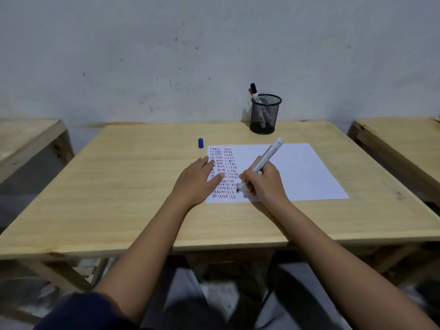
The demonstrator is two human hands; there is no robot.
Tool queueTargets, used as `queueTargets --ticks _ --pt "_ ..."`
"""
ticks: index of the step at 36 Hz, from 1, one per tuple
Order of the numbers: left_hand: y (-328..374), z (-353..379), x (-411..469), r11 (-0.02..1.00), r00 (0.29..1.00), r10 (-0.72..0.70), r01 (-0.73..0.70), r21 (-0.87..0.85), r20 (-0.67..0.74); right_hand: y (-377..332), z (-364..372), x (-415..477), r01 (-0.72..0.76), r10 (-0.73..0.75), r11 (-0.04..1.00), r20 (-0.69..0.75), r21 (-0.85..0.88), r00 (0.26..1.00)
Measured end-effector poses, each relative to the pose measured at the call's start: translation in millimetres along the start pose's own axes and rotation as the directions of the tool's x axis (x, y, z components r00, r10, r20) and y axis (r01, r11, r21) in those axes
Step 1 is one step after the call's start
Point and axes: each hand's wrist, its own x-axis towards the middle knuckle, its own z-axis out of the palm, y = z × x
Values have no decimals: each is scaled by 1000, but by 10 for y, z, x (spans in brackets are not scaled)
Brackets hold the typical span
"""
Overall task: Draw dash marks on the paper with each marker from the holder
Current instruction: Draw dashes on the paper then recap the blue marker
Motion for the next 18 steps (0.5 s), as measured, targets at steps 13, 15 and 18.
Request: queueTargets --ticks 13,15,18 --pt "6 -10 -8 1000 1000 3 -3 11 -12 -32 35 -4 39 -38 997 24 -62 999" --pt "7 -10 -10 1000 1000 6 -6 13 -15 -36 36 -11 39 -37 997 30 -69 999" --pt "23 -21 -23 1000 999 17 -17 14 -32 -34 33 -13 33 -31 997 36 -69 999"
